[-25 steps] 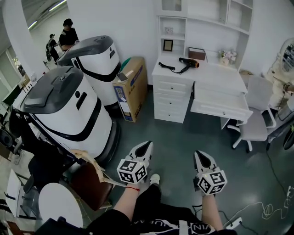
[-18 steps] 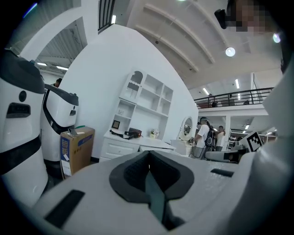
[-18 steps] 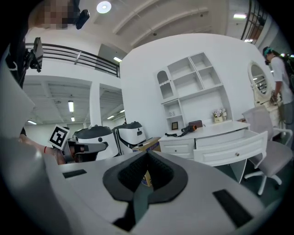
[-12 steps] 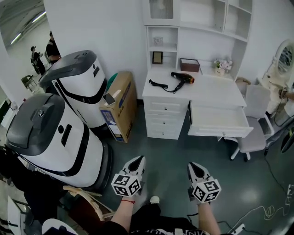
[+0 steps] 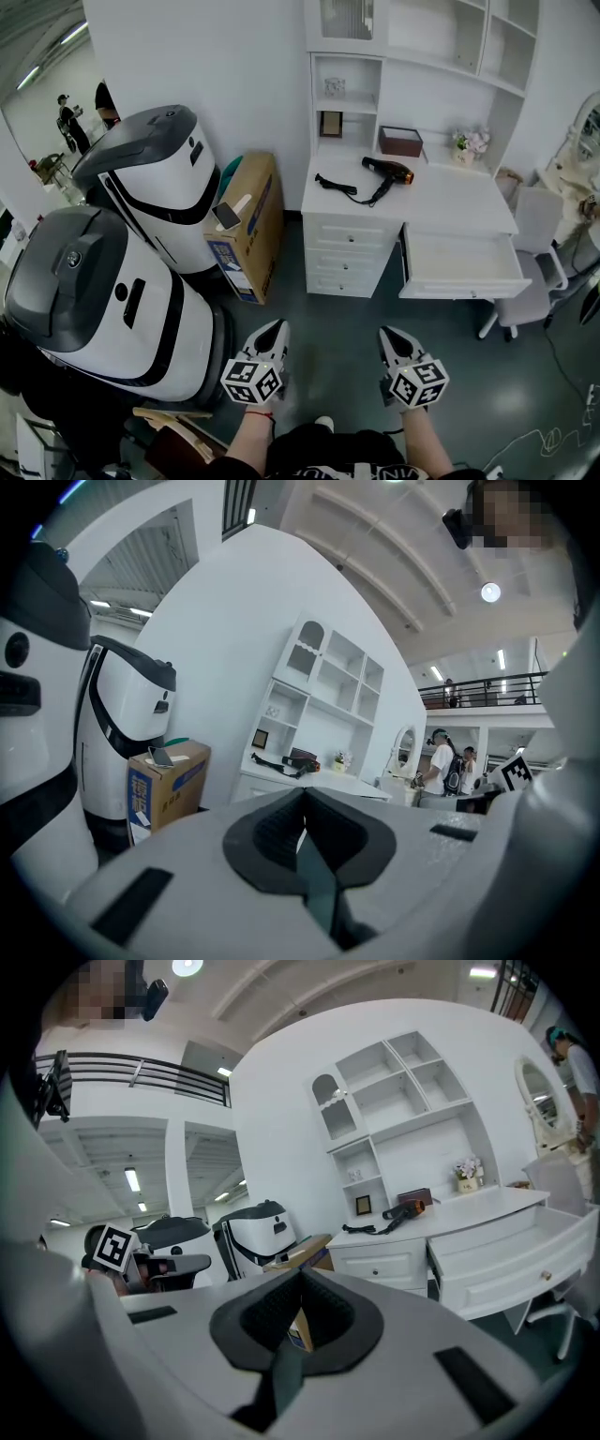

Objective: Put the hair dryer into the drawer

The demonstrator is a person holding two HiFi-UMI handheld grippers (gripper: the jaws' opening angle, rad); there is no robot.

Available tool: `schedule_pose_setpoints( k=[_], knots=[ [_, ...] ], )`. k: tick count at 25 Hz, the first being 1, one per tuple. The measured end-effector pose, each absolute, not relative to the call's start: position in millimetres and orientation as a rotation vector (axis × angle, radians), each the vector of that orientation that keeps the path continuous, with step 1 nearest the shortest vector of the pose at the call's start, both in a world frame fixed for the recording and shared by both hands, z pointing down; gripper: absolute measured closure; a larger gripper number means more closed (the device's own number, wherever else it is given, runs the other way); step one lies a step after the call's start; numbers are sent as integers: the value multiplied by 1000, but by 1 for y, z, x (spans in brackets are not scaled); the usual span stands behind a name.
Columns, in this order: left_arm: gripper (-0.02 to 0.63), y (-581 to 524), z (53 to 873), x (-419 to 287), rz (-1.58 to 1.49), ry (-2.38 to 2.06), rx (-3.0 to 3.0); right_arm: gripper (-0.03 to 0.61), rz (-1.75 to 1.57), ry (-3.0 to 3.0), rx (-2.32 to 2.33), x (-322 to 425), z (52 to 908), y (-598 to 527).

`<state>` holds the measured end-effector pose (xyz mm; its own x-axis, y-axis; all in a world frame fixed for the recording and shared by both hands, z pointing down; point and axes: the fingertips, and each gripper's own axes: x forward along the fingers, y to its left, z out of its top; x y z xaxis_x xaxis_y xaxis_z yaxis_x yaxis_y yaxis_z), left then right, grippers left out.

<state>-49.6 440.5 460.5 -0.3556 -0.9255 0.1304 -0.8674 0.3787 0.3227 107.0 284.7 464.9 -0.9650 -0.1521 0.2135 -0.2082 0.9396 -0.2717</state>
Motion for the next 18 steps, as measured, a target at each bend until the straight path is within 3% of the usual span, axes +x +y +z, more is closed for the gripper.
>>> schedule_pose_setpoints(
  k=[9,18],
  knots=[
    [607,434,473,-82,-281,-2354,1557,574,463,-2878,241,61,476,268],
    [607,401,475,-166,-270,-2401,1475,574,534,-2872,192,-36,486,221]
  ],
)
